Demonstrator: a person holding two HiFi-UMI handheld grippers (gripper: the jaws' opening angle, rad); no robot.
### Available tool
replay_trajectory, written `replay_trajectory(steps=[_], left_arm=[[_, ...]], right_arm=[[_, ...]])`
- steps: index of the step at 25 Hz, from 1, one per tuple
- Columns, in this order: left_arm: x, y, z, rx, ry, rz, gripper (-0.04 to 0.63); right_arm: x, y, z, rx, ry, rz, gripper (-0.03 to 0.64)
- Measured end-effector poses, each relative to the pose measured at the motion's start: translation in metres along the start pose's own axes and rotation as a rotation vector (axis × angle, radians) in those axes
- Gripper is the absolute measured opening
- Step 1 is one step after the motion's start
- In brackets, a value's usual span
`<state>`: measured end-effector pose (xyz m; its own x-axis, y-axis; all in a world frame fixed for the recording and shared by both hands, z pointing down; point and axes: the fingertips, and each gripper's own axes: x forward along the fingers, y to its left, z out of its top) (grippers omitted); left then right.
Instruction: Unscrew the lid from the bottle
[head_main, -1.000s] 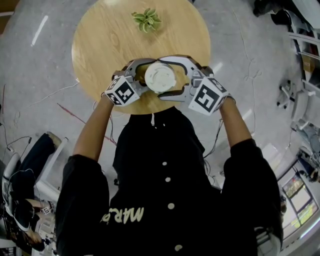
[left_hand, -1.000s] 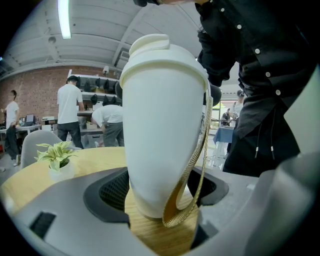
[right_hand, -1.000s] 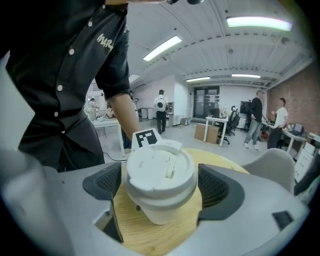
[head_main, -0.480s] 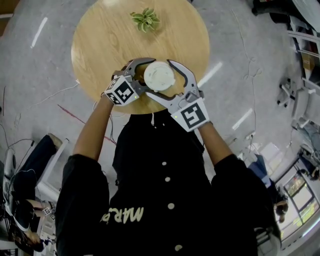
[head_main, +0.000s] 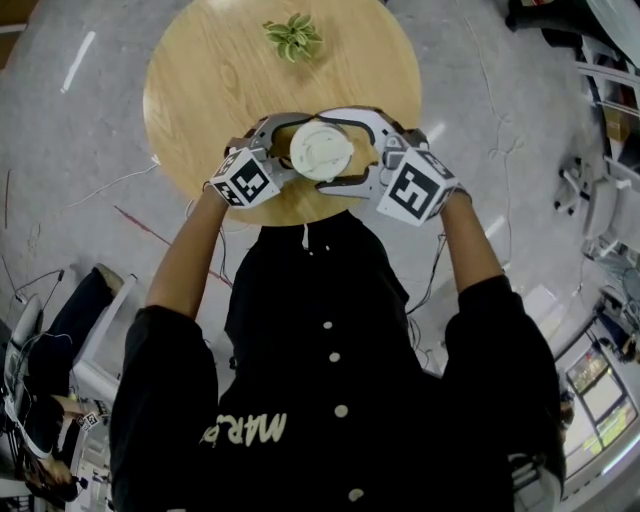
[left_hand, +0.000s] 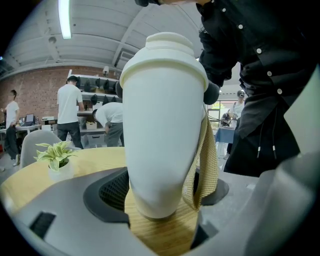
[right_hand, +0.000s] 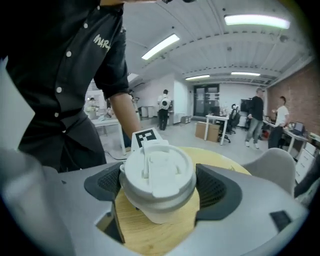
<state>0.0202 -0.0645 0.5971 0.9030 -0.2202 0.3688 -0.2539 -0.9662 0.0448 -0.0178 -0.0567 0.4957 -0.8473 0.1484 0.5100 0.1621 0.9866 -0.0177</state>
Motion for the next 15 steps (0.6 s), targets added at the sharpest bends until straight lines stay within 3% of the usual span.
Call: replay_trajectory(steps=[3,7,9,13,15], left_arm=[[0.0,-0.001,0.0,-0.004,0.002,0.0,0.357],[0.0,-0.001,0.001,-0.001,0.004,-0.001,0.356],[0.0,0.0,0.001,0.0,0.003,0.0,0.357],[0.0,0.0,0.001,-0.003,0.005,0.0,0.357],[0.0,0.0,0.003,-0.004,-0.003,0.001,0.357]], right_arm=[[0.001,0.001,0.002,-0.032,0.021,0.044,0.453],[-0.002,-0.001,0.0,0.034,0.0,-0.036,0.489],[-0.005,-0.001,-0.001,0.115,-0.035,-0.112,0.497],[-0.009,-0.015,0.0,0.268,-0.082,-0.39,0.499],[-0.005,-0.017,0.001,0.321,-0.091,-0.467,0.5]])
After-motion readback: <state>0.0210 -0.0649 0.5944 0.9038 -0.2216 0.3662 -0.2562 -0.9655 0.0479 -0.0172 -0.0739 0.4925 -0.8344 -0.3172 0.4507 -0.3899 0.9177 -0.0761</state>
